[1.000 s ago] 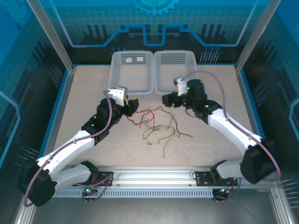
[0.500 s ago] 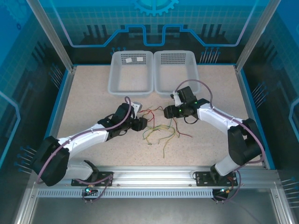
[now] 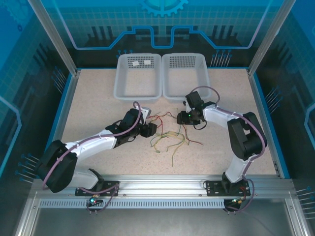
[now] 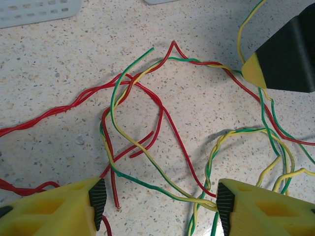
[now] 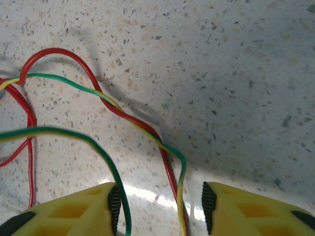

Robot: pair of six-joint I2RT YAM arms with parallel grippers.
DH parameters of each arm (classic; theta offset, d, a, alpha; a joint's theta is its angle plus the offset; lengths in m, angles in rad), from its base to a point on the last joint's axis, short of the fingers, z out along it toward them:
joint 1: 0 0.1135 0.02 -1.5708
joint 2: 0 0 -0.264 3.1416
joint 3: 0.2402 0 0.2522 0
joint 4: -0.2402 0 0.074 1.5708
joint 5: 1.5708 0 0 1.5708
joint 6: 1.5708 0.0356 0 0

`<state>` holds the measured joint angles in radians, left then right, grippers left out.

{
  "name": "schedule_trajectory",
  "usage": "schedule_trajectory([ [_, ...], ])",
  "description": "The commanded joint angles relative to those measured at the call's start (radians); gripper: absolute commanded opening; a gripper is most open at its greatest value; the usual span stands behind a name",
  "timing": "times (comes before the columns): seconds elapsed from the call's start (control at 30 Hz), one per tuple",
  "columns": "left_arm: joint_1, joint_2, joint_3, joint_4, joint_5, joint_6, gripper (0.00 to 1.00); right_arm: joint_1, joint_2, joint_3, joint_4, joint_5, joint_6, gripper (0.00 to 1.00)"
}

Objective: Untangle the cables

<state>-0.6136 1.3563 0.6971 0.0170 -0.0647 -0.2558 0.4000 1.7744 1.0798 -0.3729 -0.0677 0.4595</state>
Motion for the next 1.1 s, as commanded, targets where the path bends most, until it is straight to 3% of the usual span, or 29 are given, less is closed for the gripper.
schedule_trajectory([
  [0.0, -0.010, -0.030, -0.024, 0.022, -0.029, 0.021, 0.64, 0.027, 0.024, 0.029, 0.027, -0.011, 0.019, 0.43],
  [0.13, -0.009, -0.029, -0.027, 0.016, -0.036, 0.020, 0.64, 0.034, 0.038, 0.029, 0.037, 0.005, 0.027, 0.33],
  [0.3, -0.009, -0.036, -0.032, 0.020, -0.048, 0.020, 0.64, 0.039, 0.035, 0.028, 0.036, 0.006, 0.021, 0.11],
  [0.5, -0.011, -0.043, -0.030, 0.021, -0.081, 0.017, 0.65, 0.045, -0.039, 0.041, -0.007, 0.009, 0.007, 0.00],
  [1.07, -0.006, -0.290, -0.071, 0.101, -0.190, 0.020, 0.72, 0.030, -0.396, 0.114, -0.140, -0.028, -0.061, 0.00],
])
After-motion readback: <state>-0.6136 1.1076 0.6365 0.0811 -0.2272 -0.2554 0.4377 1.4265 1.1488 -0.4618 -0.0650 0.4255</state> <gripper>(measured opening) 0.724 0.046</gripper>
